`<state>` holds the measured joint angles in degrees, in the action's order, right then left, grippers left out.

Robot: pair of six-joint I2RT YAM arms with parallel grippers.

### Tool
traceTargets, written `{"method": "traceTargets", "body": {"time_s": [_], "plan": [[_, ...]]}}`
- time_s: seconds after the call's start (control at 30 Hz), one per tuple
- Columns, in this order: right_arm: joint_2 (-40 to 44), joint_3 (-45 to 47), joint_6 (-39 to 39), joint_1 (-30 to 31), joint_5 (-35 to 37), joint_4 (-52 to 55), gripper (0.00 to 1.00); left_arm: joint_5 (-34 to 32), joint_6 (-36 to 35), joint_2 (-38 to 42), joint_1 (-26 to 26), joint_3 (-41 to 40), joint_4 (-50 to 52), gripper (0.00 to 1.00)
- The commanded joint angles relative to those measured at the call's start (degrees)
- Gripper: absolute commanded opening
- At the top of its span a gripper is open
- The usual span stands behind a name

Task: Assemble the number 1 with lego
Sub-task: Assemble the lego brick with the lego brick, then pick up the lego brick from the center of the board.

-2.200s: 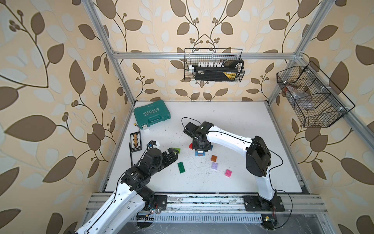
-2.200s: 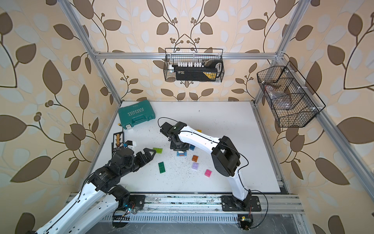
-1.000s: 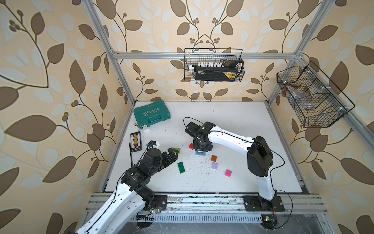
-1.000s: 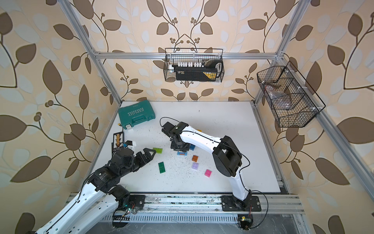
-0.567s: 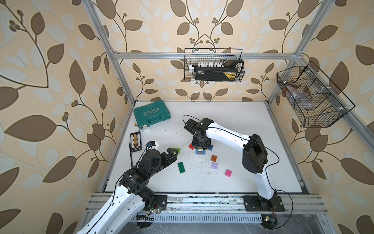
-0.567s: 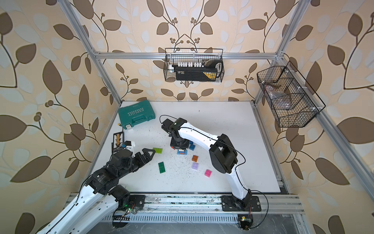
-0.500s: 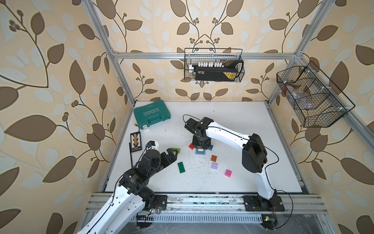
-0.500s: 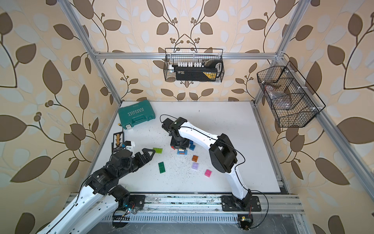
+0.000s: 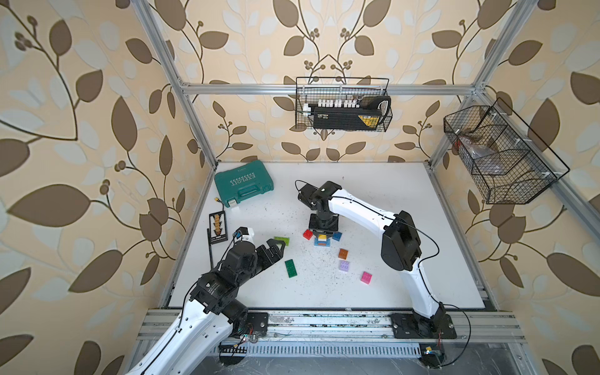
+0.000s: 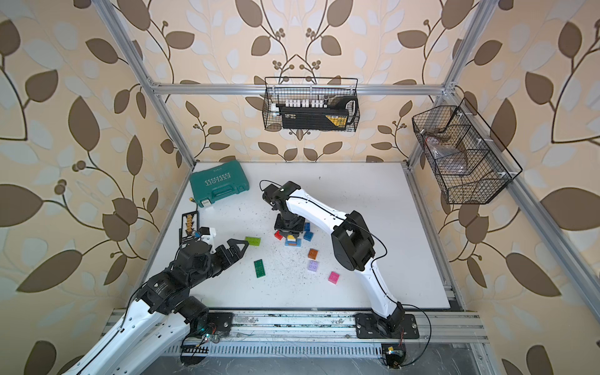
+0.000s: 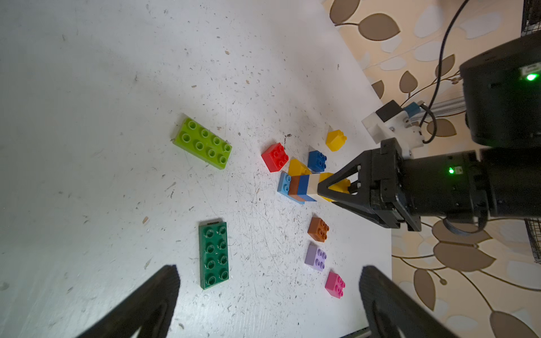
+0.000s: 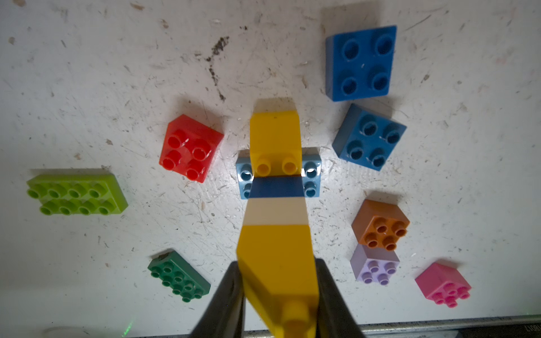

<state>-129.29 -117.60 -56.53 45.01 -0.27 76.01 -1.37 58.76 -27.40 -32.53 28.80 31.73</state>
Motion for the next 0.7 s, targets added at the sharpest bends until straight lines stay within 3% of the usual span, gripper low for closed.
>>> {"method": "traceTargets", "body": {"time_s": [0.0,0.23,0.33,0.43,0.5,0.57,0.67], "plan": [[-9.5,3.9,0.4,-1.2,3.3,3.5,0.03,-0.9,-0.8,1.0,0.8,-0.1,-0.2,0.99],[-9.5,4.4,0.8,-1.2,3.0,2.8,0.03,-1.3,-0.8,1.9,0.8,-0.2,0.0,0.99],[-6.9,4.5,0.8,-0.9,3.3,2.3,0.09,-1.3,-0.9,1.5,0.8,0.0,-0.1,0.99],[-3.0,3.8,0.8,-0.5,3.9,1.5,0.32,-1.2,-1.0,0.8,0.8,0.0,-0.3,0.99],[-0.1,2.6,0.7,0.0,4.8,1.3,0.6,-1.0,-1.0,0.3,0.8,0.1,-0.6,0.99],[2.6,1.2,0.8,1.0,6.2,0.9,0.71,-0.9,-1.0,-0.3,0.8,0.2,-0.6,0.99],[7.3,0.9,1.6,3.2,8.9,-1.2,0.76,-1.0,-0.9,-0.7,0.8,0.3,-0.7,0.99]]}}
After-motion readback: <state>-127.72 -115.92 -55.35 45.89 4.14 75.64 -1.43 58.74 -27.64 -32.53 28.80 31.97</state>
